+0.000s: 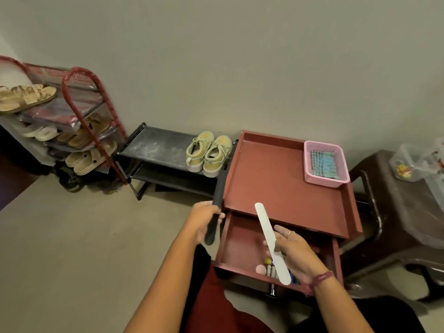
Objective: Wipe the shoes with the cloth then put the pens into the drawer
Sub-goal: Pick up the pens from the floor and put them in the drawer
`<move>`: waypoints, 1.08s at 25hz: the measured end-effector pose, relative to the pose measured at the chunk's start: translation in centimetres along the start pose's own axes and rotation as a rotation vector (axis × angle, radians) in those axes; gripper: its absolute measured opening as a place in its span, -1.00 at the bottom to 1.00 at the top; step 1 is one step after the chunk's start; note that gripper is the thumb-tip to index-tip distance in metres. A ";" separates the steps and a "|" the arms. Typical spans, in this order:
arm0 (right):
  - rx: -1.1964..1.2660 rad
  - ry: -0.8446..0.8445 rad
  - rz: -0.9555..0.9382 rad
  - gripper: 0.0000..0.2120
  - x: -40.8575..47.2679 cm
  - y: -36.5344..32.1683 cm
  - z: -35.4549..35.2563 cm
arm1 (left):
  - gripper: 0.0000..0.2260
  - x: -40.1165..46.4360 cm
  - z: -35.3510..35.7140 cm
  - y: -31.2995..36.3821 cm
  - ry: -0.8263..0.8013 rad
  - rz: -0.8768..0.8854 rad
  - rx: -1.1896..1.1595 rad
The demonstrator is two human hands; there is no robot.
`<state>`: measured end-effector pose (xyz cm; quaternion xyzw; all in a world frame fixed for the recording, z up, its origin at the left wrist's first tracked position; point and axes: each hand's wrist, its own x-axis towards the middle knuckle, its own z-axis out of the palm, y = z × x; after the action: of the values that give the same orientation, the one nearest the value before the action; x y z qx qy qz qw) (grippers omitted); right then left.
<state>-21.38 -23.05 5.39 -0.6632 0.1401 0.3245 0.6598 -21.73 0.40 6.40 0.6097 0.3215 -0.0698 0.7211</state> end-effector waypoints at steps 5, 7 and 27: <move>0.118 -0.013 0.041 -0.46 0.1 2.4 -4.4 | -0.87 -1.5 5.3 -4.1 -0.159 -0.100 -0.141; 0.092 0.048 0.087 -0.55 0.8 3.4 -6.2 | -0.85 -1.7 5.9 -5.7 -0.194 -0.188 -0.121; -0.062 0.411 0.219 -0.70 17.9 9.8 -7.7 | -0.87 6.6 4.1 -9.6 0.039 -0.183 -0.174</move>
<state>-12.06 -27.02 -13.91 -0.7162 0.3327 0.2564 0.5574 -19.69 -3.86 -5.03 0.5140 0.3946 -0.0953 0.7557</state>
